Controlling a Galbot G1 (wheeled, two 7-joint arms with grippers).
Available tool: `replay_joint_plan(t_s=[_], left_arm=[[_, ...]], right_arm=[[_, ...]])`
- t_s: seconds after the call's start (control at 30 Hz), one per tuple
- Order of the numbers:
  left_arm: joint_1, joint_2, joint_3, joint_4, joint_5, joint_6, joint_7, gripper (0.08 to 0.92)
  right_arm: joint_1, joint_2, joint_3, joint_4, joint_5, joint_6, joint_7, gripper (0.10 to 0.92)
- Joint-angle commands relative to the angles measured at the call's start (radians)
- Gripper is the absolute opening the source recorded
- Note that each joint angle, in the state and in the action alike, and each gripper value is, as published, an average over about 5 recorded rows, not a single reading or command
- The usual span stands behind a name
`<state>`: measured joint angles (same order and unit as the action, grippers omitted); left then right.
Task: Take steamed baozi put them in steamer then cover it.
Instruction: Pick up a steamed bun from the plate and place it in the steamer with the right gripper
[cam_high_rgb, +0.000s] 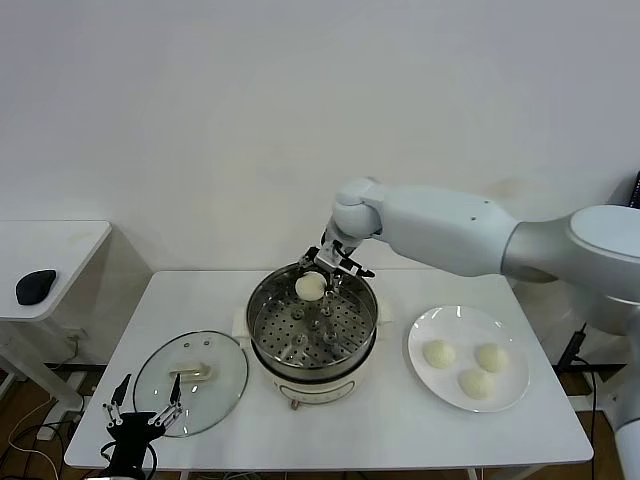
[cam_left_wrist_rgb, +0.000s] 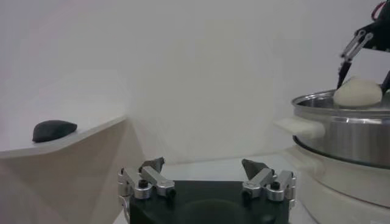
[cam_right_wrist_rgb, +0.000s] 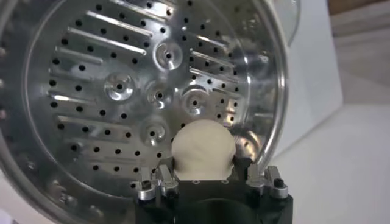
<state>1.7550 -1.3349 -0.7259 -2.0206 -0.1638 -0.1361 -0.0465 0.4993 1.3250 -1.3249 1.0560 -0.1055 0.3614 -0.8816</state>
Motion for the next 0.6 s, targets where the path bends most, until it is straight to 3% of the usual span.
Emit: replay_joint_plan(t_s=[0.03,0.27,0.4,0.5,0.6], left_arm=[[-0.002,0.002,-0.002,0.004,-0.001,0.0,0.001,0.823],[-0.001,-0.001,-0.007,0.003,-0.002,-0.001,0.001,0.823],[0.0,-0.002,-0.008,0.0,-0.003,-0.001,0.001,0.823],[0.001,-0.003,-0.008,-0.003,-0.002,0.0,0.001,0.823],[0.0,-0.002,-0.007,-0.005,-0.002,0.0,0.002,0.823]], right_arm=[[-0.057,0.056,-0.001,-0.092,-0.109,0.094,0.023,0.613],[-0.076,0.057,0.004,-0.102,-0.147,0.123,0.044,0.666],[-0.041,0.041,0.013,-0.081,-0.131,0.126,0.051,0.753],[0.032,0.002,0.007,0.0,-0.036,0.066,0.017,0.806],[0.115,-0.072,-0.005,0.136,0.114,-0.118,-0.067,0.821]])
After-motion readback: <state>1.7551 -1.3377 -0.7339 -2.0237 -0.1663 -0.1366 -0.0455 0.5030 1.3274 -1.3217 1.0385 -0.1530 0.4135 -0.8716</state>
